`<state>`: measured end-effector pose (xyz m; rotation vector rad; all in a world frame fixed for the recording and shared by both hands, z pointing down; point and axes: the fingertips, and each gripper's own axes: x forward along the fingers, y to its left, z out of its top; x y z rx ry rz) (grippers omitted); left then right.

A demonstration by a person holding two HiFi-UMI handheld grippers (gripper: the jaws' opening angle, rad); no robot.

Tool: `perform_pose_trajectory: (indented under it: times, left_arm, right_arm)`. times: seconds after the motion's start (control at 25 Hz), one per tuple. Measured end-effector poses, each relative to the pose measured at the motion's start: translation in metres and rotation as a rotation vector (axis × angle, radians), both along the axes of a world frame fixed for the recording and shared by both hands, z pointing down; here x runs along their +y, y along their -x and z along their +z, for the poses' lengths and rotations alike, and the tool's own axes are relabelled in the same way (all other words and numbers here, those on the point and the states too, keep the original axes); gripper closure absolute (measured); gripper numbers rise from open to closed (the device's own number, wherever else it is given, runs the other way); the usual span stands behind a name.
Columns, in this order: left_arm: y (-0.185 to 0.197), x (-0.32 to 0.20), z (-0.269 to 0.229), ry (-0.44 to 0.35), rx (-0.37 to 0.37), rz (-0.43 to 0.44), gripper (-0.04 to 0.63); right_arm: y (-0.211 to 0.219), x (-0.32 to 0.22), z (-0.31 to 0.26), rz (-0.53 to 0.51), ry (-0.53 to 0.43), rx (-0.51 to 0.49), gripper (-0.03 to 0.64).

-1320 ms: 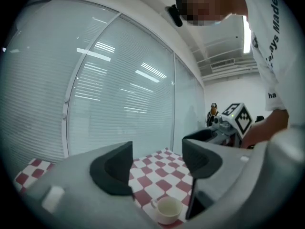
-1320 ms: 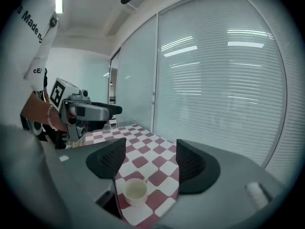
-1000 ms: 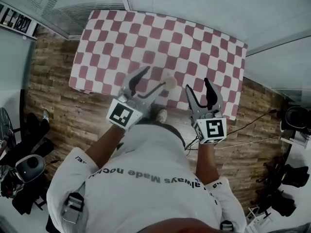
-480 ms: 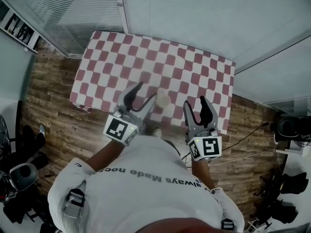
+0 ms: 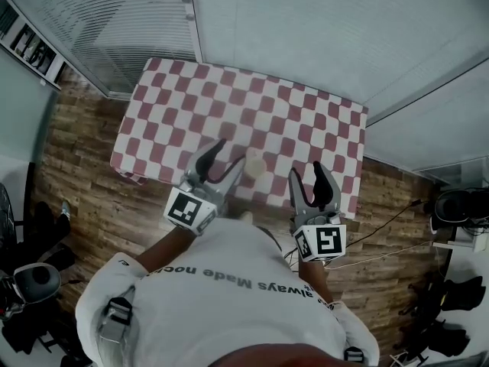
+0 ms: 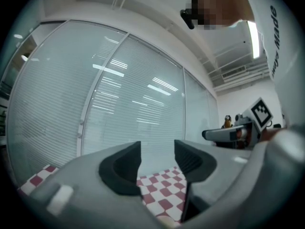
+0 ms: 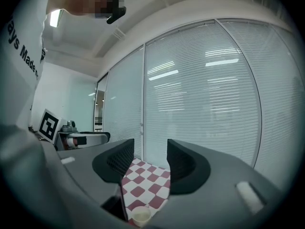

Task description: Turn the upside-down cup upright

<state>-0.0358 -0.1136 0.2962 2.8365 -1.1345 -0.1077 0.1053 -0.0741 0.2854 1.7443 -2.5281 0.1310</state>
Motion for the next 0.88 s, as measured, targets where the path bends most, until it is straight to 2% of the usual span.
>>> perform_pose_trajectory:
  times: [0.88]
  left_arm:
    - [-0.004, -0.006, 0.006, 0.029, 0.0, 0.018, 0.377]
  right_arm:
    - [0.0, -0.009, 0.005, 0.014, 0.012, 0.007, 0.397]
